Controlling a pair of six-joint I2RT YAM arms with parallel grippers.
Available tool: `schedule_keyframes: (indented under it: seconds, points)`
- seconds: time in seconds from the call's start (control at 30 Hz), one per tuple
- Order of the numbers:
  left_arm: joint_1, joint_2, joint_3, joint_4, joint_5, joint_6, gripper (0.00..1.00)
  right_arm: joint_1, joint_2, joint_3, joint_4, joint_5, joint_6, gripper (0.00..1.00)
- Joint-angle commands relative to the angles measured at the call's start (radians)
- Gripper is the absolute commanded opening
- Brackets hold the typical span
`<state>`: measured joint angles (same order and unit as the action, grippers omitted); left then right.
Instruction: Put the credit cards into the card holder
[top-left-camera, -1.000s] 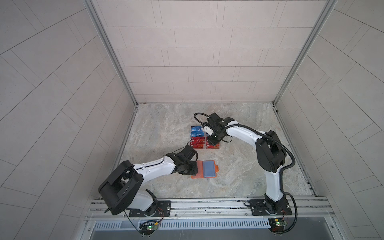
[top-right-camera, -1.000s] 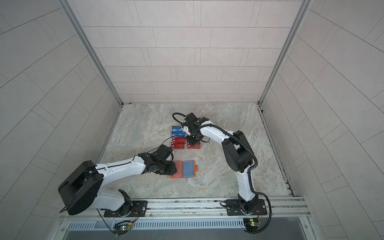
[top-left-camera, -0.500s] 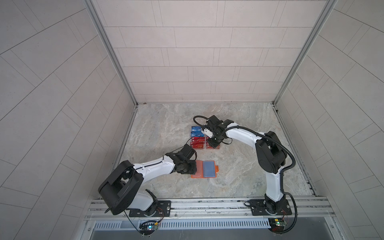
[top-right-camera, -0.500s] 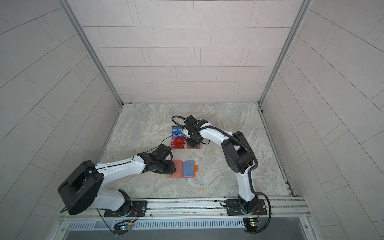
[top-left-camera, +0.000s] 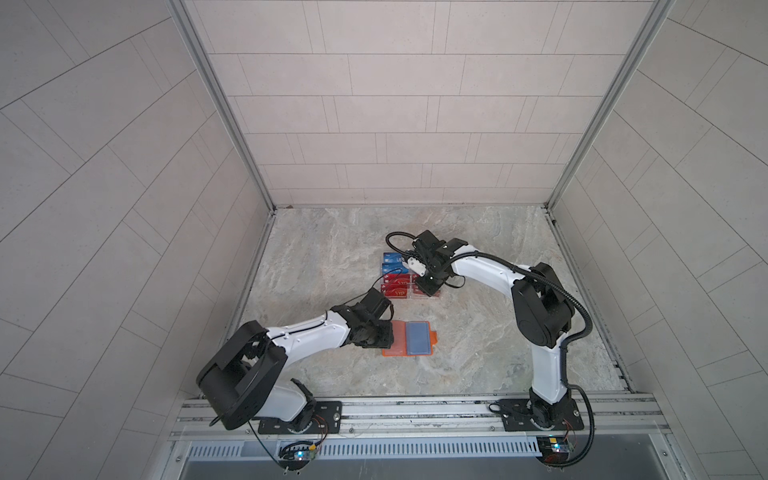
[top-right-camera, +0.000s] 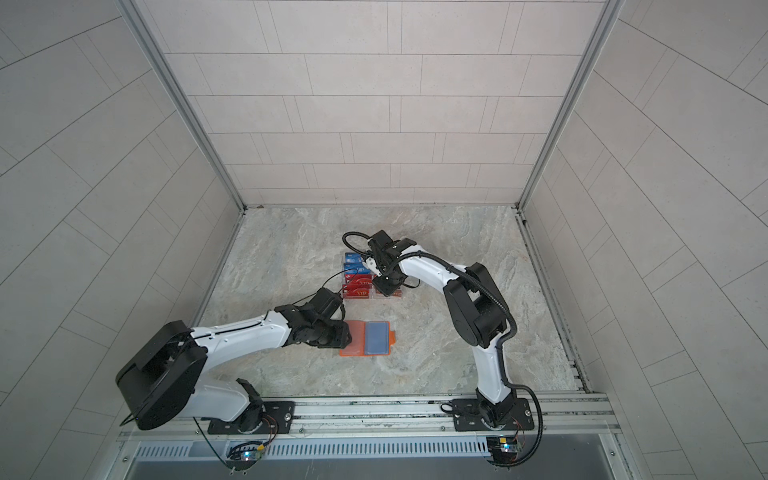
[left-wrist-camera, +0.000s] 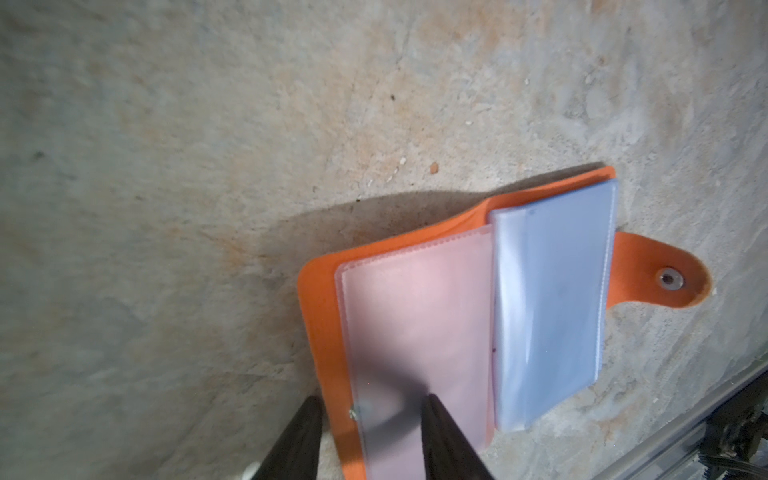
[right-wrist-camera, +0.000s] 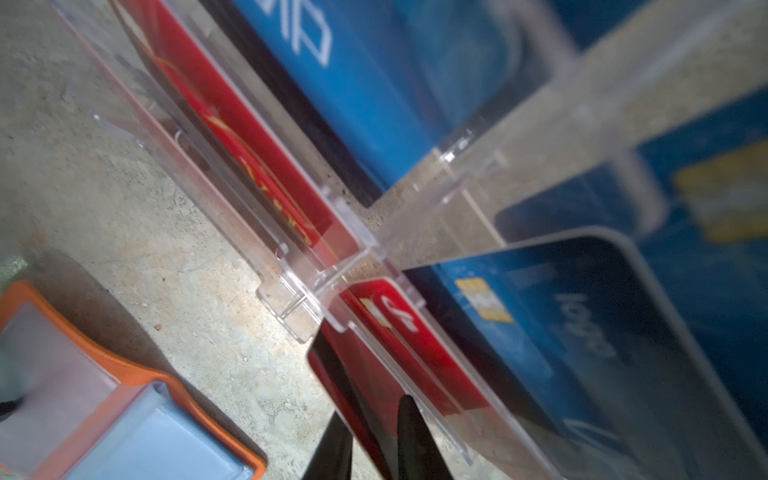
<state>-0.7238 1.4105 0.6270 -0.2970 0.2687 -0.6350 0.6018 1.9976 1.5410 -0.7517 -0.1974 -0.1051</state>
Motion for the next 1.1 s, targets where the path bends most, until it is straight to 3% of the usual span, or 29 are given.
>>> schedule_keyframes:
  seconds: [0.0,0.53,0.67,0.83,1.07]
  points:
    - [0.006,0.014,-0.016,-0.015,0.001,0.001,0.44,0.004,0.009,0.03,-0.035,-0.039,-0.053,0.2]
    - [0.006,-0.009,-0.013,-0.037,-0.002,-0.012,0.44,0.005,0.024,0.101,-0.092,-0.07,-0.103,0.0]
    - [0.006,-0.017,-0.016,-0.038,-0.004,-0.016,0.44,0.002,0.007,0.107,-0.102,-0.118,-0.095,0.0]
    - [0.006,-0.03,-0.019,-0.024,-0.009,-0.027,0.44,-0.012,-0.047,0.113,-0.103,-0.195,-0.048,0.0]
    - [0.009,-0.139,-0.025,-0.005,-0.078,-0.047,0.44,-0.022,-0.139,0.014,0.023,-0.325,0.124,0.0]
